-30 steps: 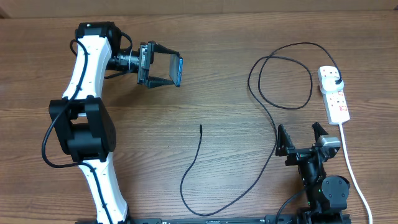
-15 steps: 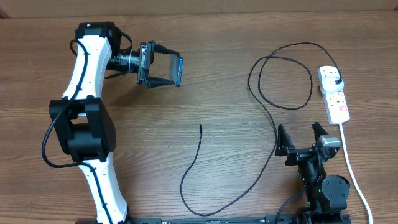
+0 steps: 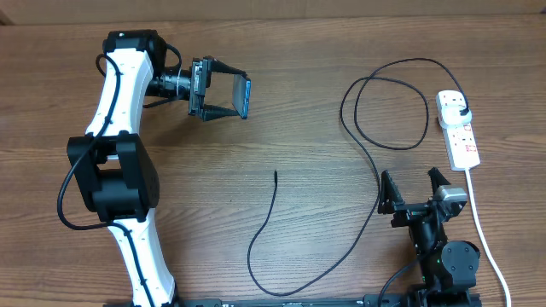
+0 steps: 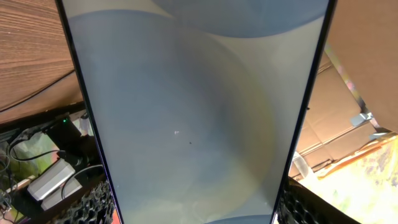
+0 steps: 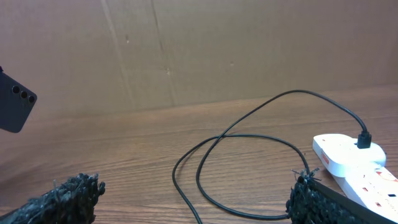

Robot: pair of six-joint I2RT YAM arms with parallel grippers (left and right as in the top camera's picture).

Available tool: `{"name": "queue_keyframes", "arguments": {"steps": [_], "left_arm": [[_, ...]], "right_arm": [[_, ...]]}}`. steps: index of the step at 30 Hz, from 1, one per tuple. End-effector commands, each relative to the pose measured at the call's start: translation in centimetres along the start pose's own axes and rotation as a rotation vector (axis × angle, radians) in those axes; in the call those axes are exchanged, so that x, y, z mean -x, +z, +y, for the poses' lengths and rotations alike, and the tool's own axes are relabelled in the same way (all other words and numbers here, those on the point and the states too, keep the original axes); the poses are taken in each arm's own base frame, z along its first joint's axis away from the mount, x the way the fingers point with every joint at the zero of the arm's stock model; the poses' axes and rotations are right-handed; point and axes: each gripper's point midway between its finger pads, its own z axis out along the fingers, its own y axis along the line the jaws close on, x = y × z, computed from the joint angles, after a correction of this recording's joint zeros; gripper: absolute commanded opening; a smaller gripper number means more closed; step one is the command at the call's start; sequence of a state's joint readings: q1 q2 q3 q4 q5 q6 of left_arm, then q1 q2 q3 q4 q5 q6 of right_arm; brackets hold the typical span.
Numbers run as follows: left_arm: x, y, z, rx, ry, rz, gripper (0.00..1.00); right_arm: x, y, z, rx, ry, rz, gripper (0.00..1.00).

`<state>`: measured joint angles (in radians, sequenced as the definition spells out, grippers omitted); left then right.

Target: Plug charger to phone and switch on socket

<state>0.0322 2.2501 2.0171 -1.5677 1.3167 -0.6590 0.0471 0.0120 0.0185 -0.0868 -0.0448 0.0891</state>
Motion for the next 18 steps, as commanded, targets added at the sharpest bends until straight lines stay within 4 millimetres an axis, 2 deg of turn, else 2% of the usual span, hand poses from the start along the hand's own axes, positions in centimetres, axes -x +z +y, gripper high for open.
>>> {"name": "queue_keyframes", "arguments": {"steps": [1, 13, 18], "left_arm": [[-0.68, 0.17, -1.03, -0.029, 0.024, 0.025, 0.04], [-0.54, 0.17, -0.98, -0.023, 0.031, 0.019, 0.04], [0.11, 0.18, -0.19, 0.023, 0.03, -0.018, 0.04]], "right_arm": [[-0.17, 0.01, -0.23, -0.01, -0.005, -0.005, 1.0], [-0.17, 0.01, -0.23, -0.009, -0.005, -0.005, 1.0], [-0.17, 0.01, -0.23, -0.01, -0.005, -0.005, 1.0]]}}
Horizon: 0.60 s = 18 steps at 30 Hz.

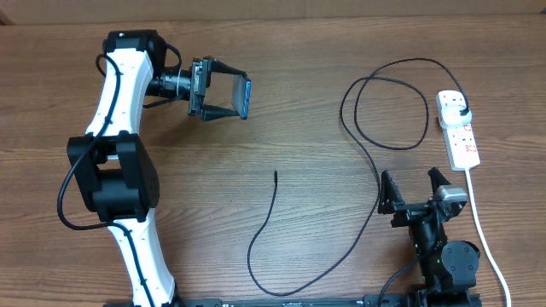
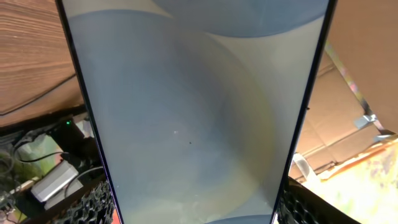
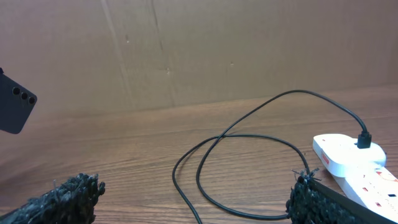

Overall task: Plug charger to phone and switch on socket
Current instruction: 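Tilt the held phone and begin moving the right gripper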

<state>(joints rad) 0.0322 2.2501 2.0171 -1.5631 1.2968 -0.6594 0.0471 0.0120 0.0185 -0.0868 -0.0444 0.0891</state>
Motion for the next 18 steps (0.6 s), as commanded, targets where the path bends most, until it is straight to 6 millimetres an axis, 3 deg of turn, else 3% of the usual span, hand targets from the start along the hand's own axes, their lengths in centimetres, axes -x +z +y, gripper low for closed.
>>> {"name": "queue_keyframes", "arguments": {"steps": [1, 18], "left_arm": [[-0.1, 0.2, -0.4, 0.01, 0.026, -0.007, 0.04], [1.7, -0.1, 1.8, 0.14, 0.027, -0.111, 0.04]], "right_arm": [[-0.2, 0.0, -0.2, -0.009, -0.005, -0.005, 1.0], [-0.1, 0.0, -0.2, -0.009, -0.005, -0.006, 1.0]]}}
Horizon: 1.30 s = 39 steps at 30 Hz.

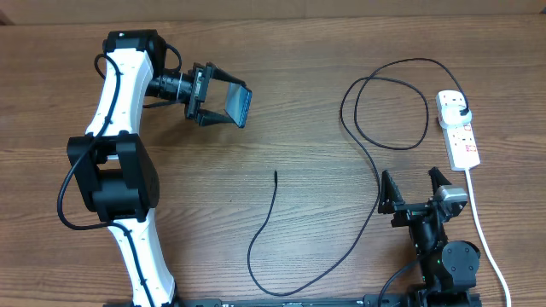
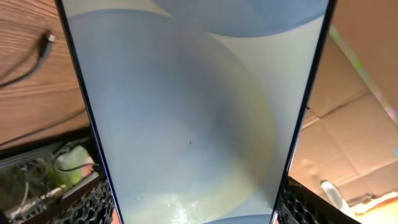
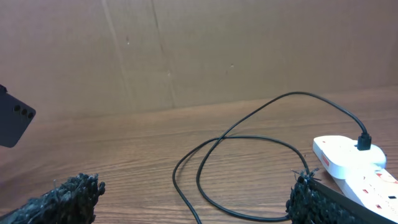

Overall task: Plug charger to phone and switch on socket
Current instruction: 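Tilt the held phone and begin moving the right gripper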

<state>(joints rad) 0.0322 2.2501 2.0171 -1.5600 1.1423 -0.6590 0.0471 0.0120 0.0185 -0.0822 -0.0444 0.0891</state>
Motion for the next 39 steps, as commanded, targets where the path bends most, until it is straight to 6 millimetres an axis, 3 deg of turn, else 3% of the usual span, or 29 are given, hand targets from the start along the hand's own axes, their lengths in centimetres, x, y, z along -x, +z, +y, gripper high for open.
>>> {"name": "queue_keyframes", "arguments": {"steps": [1, 11, 20, 30, 39], "left_arm": [[0.2, 0.1, -0.1, 0.029, 0.023, -0.026, 0.04], [0.4, 0.0, 0.2, 0.045, 0.026, -0.04, 0.04], [0.5, 0.0, 0.1, 0.044, 0.03, -0.042, 0.04], [0.5, 0.0, 0.1, 0.044, 0.03, -0.042, 0.04], [0.7, 0.0, 0.4, 0.057, 0.027, -0.054, 0.04]], "right_arm": [[-0.2, 0.0, -0.2, -0.01, -0.005, -0.002, 1.0], [-0.2, 0.0, -0.1, 0.0, -0.004, -0.003, 1.0], [1.2, -0.2, 1.8, 0.107, 0.054, -0.047, 1.0], [3.8, -0.9, 2.3, 0.109, 0.108, -0.055, 1.0], [8.0, -0.9, 2.8, 0.086, 0.115, 0.003, 1.0]]}}
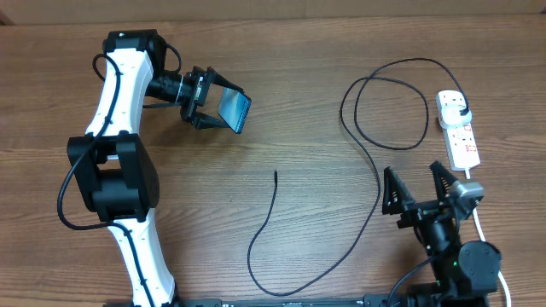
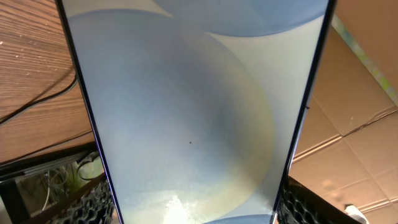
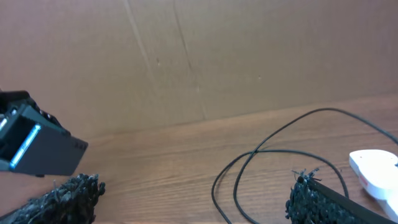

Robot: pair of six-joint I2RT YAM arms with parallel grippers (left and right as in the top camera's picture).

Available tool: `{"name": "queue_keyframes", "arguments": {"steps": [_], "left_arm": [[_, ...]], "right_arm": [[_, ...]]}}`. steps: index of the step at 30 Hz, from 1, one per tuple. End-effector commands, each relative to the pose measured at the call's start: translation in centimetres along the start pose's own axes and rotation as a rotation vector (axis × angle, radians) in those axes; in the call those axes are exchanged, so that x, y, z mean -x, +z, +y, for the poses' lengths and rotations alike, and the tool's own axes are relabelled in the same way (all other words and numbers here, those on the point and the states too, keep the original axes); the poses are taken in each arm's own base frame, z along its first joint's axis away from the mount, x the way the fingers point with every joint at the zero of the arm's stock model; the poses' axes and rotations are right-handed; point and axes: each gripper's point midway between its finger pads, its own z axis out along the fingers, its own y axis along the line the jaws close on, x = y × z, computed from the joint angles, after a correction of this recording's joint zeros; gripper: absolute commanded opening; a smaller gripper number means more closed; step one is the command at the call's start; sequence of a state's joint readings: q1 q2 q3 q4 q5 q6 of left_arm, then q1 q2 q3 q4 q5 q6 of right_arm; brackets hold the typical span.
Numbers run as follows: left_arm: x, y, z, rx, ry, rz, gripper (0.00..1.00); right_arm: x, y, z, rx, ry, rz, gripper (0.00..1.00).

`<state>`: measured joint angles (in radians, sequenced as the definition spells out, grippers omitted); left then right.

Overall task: Plug charger to phone and switch on socket
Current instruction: 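Tilt the held phone and begin moving the right gripper, then swing the right gripper toward the phone held by the left gripper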

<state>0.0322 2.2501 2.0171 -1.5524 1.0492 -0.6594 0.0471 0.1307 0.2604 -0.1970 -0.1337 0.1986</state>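
Observation:
My left gripper (image 1: 223,108) is shut on the phone (image 1: 233,109), held above the table's upper left with its screen tilted up. That screen fills the left wrist view (image 2: 193,112) between the black finger pads (image 2: 87,202). A black charger cable (image 1: 375,183) runs from its free plug (image 1: 275,174) at mid-table, loops, and ends at the white socket strip (image 1: 459,132) at the right. My right gripper (image 1: 418,189) stands open at the lower right, nothing between its fingers (image 3: 71,196). The phone (image 3: 37,146) shows at the left of the right wrist view.
A brown cardboard wall (image 3: 217,56) backs the far edge of the wooden table (image 1: 299,119). The strip's white lead (image 1: 485,234) runs down the right side past my right arm.
The phone in my left gripper has turned further, its screen facing more upward. My right arm has shifted slightly to the right and its camera view has swung left, toward the phone.
At first my left gripper held the phone on edge at the upper left and the right gripper rested open at the lower right. The phone then tilted over at 1.3 s ago, and it is tilted more now, with the right arm shifted.

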Motion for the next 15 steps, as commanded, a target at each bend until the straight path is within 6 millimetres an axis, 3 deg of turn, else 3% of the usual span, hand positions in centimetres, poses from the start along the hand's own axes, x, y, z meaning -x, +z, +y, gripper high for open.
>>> {"name": "queue_keyframes", "arguments": {"steps": [1, 7, 15], "left_arm": [[-0.3, 0.0, -0.8, -0.015, 0.02, 0.005, 0.04], [-0.3, 0.0, -0.8, -0.014, 0.02, 0.005, 0.04], [-0.3, 0.0, -0.8, -0.011, 0.02, 0.003, 0.04]], "right_arm": [[2.5, 0.3, 0.5, -0.006, 0.008, 0.005, 1.0], [4.3, 2.5, 1.4, -0.007, 0.035, 0.164, 1.0], [4.7, 6.4, 4.5, 0.132, 0.121, 0.445, 1.0]]}}
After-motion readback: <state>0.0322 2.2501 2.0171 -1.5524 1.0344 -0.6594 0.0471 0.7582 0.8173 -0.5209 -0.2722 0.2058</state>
